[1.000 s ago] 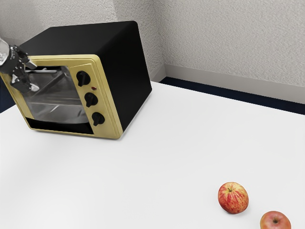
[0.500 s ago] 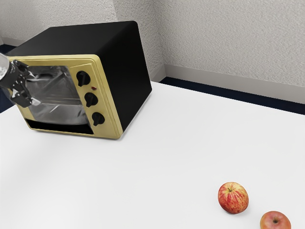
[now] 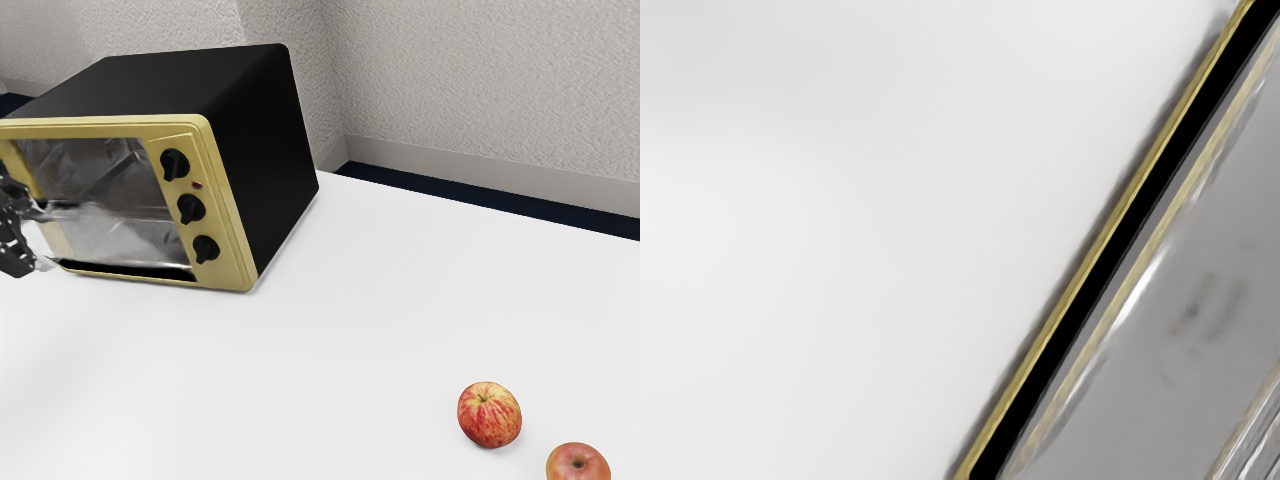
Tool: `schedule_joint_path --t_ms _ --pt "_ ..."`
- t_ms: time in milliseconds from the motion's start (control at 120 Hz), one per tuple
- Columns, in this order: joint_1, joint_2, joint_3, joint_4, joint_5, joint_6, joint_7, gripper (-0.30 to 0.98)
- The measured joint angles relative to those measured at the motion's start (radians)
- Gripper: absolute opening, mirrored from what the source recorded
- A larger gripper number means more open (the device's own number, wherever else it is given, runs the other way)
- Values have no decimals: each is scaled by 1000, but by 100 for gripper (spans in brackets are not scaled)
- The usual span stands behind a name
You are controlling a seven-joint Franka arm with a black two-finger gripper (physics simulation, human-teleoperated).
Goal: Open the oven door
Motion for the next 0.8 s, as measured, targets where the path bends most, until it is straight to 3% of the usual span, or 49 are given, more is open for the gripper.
schedule_joint_path --t_ms 167,292,325,367,433,492,617,800 --pt "65 -163 -1 -178 -3 7 1 57" --pt "134 -364 -3 -333 0 7 1 59" --pt "53 -356 -5 -275 3 -7 0 61" --pt "-120 -268 -6 -68 24 -76 -14 63" --pt "-588 -16 26 420 122 -259 -83 65" --pt "-795 89 49 517 158 -380 -143 66" --pt "-914 159 54 452 143 -506 -251 68" --pt "-821 203 88 448 158 -590 -375 68"
